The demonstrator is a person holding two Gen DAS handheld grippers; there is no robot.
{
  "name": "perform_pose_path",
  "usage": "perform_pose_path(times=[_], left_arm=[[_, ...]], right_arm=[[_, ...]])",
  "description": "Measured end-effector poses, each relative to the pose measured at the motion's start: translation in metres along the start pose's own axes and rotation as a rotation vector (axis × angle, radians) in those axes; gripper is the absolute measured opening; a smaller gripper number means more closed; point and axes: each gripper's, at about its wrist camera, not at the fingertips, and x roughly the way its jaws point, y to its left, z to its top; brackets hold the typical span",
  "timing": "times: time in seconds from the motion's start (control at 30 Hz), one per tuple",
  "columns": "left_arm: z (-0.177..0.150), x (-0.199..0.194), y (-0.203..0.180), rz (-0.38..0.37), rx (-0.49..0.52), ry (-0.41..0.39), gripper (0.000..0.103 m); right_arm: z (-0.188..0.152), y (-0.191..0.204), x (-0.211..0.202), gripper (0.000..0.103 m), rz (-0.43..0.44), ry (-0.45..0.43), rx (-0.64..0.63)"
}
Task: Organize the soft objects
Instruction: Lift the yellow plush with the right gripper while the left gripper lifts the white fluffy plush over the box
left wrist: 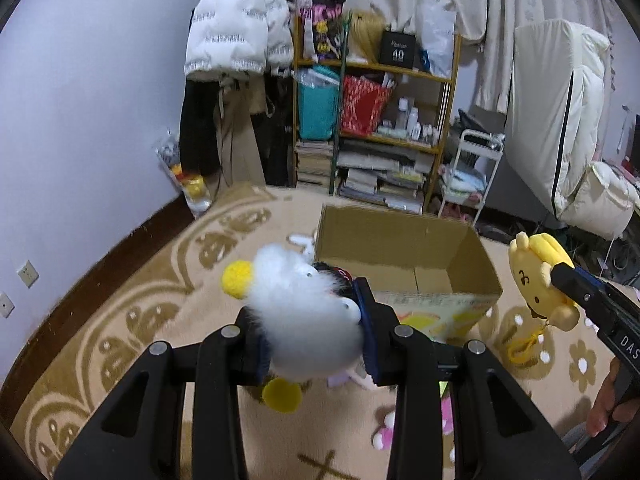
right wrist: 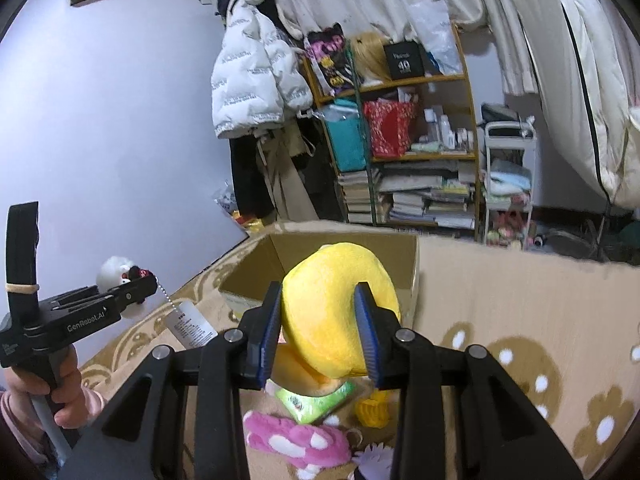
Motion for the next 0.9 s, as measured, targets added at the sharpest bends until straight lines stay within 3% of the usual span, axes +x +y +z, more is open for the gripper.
perform_pose_path(times=[0.2, 0.53, 0.9], left_arm=[[0.028, 0.005, -0.009, 0.012, 0.04, -0.082, 0.034], [0.068, 0.035, -0.028, -0.019, 0.061, -0.154, 0.035], [0.062, 0.081, -0.052, -0.042, 0.138, -0.128, 0.035]], right_arm=[[0.019, 0.008, 0.009, 0.037, -0.018, -0.019, -0.075], [0.047, 0.007, 0.047, 0.037, -0.048, -0.036, -0.16], [0.041, -0.005, 0.092, 0.037, -0.079, 0.002, -0.167]])
